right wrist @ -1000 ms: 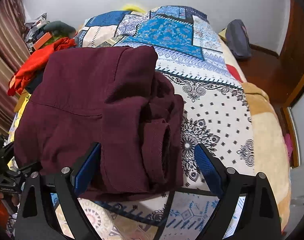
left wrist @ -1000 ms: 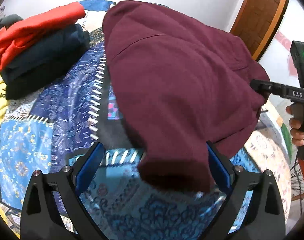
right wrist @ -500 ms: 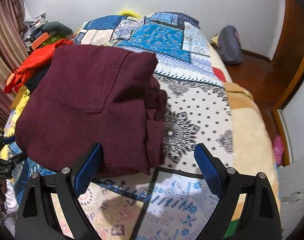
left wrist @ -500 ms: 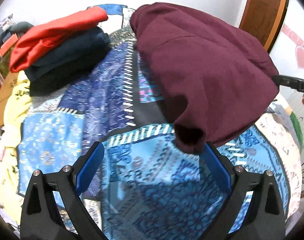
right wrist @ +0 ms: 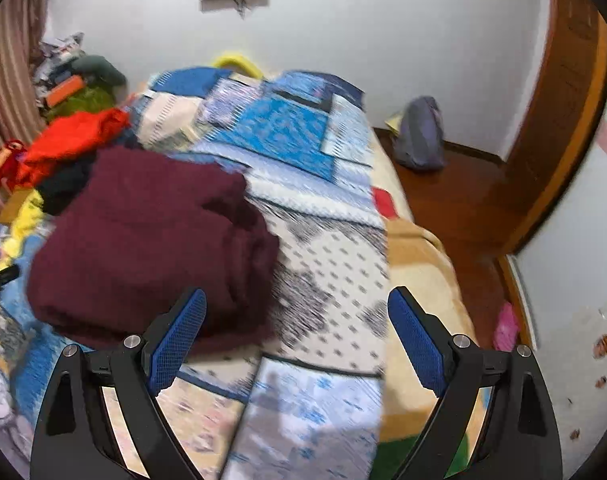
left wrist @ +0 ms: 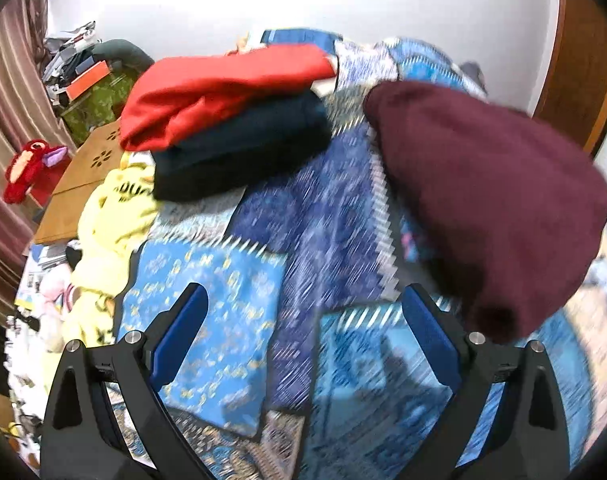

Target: Fold large clothes

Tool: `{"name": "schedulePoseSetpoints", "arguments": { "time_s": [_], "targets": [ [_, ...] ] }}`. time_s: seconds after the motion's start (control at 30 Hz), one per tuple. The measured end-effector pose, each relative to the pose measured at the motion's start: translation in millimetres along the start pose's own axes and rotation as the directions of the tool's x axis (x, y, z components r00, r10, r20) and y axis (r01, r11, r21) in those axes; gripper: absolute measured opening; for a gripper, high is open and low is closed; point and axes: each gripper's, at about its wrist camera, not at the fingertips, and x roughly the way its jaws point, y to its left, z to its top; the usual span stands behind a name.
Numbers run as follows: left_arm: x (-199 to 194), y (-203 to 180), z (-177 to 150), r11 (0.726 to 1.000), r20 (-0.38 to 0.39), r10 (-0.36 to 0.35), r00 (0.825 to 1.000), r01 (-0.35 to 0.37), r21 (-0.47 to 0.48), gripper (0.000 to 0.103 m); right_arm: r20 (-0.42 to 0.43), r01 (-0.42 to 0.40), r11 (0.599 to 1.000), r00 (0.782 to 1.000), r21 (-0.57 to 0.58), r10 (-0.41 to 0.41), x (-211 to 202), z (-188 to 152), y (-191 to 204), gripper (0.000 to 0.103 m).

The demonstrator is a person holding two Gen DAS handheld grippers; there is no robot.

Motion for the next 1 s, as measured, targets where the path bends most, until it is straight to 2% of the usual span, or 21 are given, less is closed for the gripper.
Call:
{"name": "schedulePoseSetpoints", "arguments": {
  "time_s": [0.1, 0.23, 0.37, 0.5, 0.57, 0.63, 0.7, 0.73, 0.77, 0.83, 0.9, 1.0],
  "targets": [
    [-8, -10, 20, 0.999, 0.034, -0.044, 0.998, 0.045, -0.017, 0.099, 0.017, -0.079, 0.997, 0.997, -0.006, 0.079, 2, 15, 13, 0.092],
    [-5, -20, 46, 0.99, 0.05, -0.132, 0.99, 0.134, -0.053, 0.099, -0.011, -0.181, 0.983, 0.983, -0.002, 0.181, 22, 32, 26, 0.092],
    [14, -27, 65, 0.955, 0.006, -0.275, 0.961, 0.274, -0.11, 0.099, -0.079, -0.272, 0.962, 0.958, 0.033, 0.274, 53, 38, 29, 0.092],
    [48, -38, 69, 0.9, -0.096, -0.415, 0.905, 0.393, -0.186, 0.099, -0.186, -0.307, 0.947, 0.929, 0.093, 0.319, 92, 34, 23, 0.092],
    [64, -40, 67, 0.86, -0.125, -0.487, 0.865, 0.449, -0.243, 0.099, -0.24, -0.335, 0.934, 0.903, 0.122, 0.355, 113, 28, 14, 0.092],
    [79, -39, 64, 0.806, -0.134, -0.559, 0.818, 0.499, -0.317, 0.099, -0.286, -0.396, 0.9, 0.855, 0.179, 0.433, 131, 20, 3, 0.094],
    [92, -39, 63, 0.766, -0.149, -0.611, 0.777, 0.532, -0.361, 0.099, -0.298, -0.459, 0.851, 0.8, 0.254, 0.521, 147, 12, -10, 0.1],
    [98, -40, 63, 0.745, -0.155, -0.635, 0.757, 0.547, -0.382, 0.099, -0.303, -0.476, 0.836, 0.783, 0.272, 0.544, 151, 11, -13, 0.103],
    [104, -41, 63, 0.728, -0.163, -0.655, 0.738, 0.558, -0.399, 0.099, -0.31, -0.503, 0.813, 0.754, 0.294, 0.579, 160, 8, -15, 0.103],
    [113, -45, 65, 0.71, -0.18, -0.677, 0.714, 0.569, -0.415, 0.099, -0.316, -0.534, 0.786, 0.722, 0.31, 0.615, 168, 6, -16, 0.103],
    [121, -51, 68, 0.698, -0.198, -0.693, 0.693, 0.576, -0.425, 0.099, -0.322, -0.546, 0.778, 0.71, 0.311, 0.627, 176, 6, -17, 0.103],
    [131, -61, 72, 0.694, -0.219, -0.7, 0.679, 0.576, -0.432, 0.099, -0.328, -0.573, 0.75, 0.675, 0.33, 0.66, 188, 8, -15, 0.103]
  ]
}}
